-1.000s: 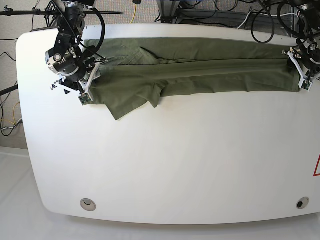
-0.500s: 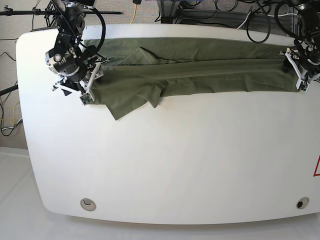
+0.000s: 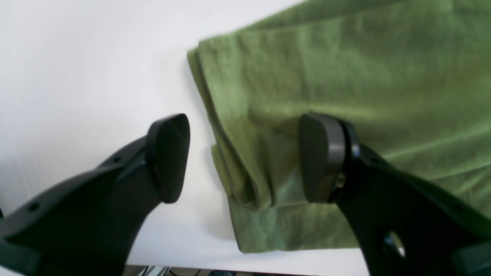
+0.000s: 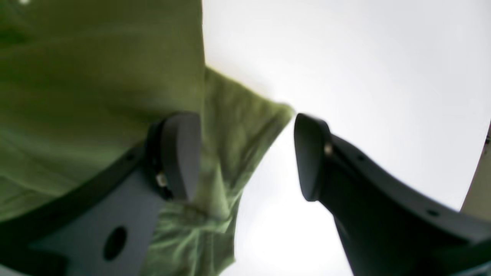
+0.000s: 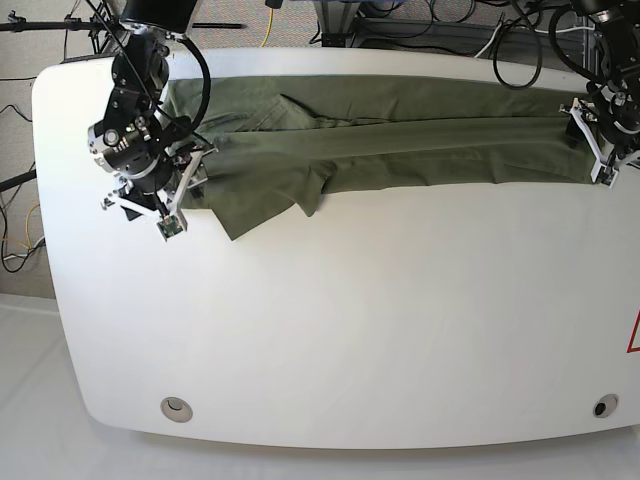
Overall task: Fold the T-shirt properly
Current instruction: 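Open both grippers to release the folded hem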
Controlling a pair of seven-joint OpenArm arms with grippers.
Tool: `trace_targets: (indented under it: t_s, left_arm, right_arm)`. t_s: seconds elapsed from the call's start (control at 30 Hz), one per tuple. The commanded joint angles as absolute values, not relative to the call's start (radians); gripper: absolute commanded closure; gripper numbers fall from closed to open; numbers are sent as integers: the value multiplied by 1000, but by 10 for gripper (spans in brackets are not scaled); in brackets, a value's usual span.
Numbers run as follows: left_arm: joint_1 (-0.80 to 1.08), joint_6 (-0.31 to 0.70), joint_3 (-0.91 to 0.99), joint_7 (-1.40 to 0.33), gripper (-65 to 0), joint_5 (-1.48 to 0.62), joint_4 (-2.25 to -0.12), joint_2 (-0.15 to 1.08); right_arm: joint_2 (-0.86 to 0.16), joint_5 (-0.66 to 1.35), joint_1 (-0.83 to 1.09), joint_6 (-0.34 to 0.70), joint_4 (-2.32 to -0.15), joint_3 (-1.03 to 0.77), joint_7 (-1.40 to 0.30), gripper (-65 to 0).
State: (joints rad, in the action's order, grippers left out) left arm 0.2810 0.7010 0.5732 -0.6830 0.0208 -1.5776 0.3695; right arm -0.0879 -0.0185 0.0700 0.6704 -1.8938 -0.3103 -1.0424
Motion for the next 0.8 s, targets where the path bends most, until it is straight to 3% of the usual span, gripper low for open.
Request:
trace_targets:
  t_s: [0.0,0.77]
  left_arm:
    - [266,698,584,-664,-411,9,-1606,387]
    - [260,698,568,-655,-417,5,-1761,346]
  right_arm:
    - [-89,10,21,671,-1908,-307,-1023,-361]
    - [-33,-53,-43,665,-1887,-290,-1016,-362]
